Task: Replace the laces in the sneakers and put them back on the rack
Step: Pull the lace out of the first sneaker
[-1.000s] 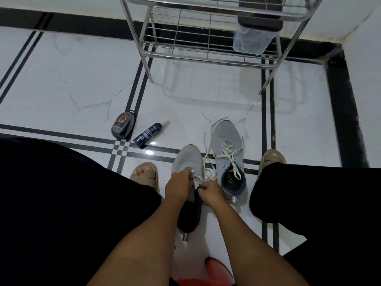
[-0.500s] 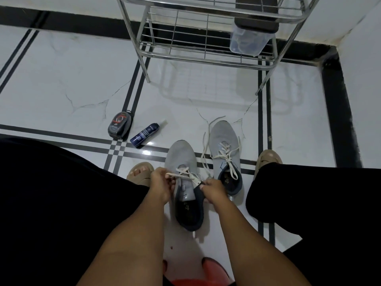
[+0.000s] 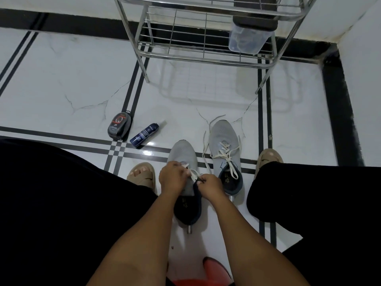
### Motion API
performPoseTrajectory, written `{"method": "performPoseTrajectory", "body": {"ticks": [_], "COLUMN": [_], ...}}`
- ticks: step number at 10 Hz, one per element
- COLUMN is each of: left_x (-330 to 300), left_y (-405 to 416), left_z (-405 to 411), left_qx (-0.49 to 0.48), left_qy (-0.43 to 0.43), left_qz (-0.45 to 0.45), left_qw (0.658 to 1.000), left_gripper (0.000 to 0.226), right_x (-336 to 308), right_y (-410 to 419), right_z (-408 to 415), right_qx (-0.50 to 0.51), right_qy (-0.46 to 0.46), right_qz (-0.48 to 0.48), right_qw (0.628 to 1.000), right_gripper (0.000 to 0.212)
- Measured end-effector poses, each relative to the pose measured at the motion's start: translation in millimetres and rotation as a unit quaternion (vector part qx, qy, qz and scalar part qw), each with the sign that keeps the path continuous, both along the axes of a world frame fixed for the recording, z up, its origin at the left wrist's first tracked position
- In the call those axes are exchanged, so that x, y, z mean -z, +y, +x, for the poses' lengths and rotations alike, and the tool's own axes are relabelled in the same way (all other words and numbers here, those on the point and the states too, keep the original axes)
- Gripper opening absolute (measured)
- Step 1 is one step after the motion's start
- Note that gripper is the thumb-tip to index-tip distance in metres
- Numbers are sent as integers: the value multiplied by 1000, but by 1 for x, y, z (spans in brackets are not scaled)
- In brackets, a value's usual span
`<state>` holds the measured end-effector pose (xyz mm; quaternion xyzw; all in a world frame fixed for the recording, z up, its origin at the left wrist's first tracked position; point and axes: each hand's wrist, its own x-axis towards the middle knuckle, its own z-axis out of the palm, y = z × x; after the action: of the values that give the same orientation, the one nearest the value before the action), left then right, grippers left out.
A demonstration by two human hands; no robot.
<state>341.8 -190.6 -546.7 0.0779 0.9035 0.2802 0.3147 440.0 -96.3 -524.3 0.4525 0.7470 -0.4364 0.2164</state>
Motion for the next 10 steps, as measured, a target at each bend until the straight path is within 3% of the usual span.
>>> {"method": "performPoseTrajectory", "body": {"ticks": [1,2,3,4,5,6,7,8,9,10], "left_x": [-24,-39,-29,-12,-4,-7,-23,-33,-37,-20], "left_y": [-9,-11,4,4,0,8,-4,-20,2,9], "left_z": [-38,-59,-40,-11,0,-1,-25,-47,-44,-16], "left_qx": [-532,-538,15,210,199,84,-362,-589,-119,184], "left_qy": [-179,-176,-13,18,46,-53,-193,-271,-127,-59], "left_qz": [277,264,-29,-80,-101,-36,175,364,37,-65], "left_qw": [780,781,999,974,974,994,895,668,984,979], "left_gripper": [16,22,24,21,20,16,18,32,17,26], "right_x": [4,5,5,2,-3,-4,-4,-2,-2,-7], "right_y": [7,6,1,-1,-2,-1,2,0,-2,-3], "right_z": [3,-1,-5,-6,-6,-6,-5,-4,-7,-8], "right_qx": [61,78,48,36,6,10,23,45,24,14], "right_qy": [-1,7,12,10,3,0,-3,-2,-4,-4], "right_qz": [-32,-41,-29,-17,9,8,-8,-31,-24,-14], "right_qw": [998,996,998,999,1000,1000,1000,999,999,1000], "right_gripper": [17,17,20,20,23,22,17,16,14,14]}}
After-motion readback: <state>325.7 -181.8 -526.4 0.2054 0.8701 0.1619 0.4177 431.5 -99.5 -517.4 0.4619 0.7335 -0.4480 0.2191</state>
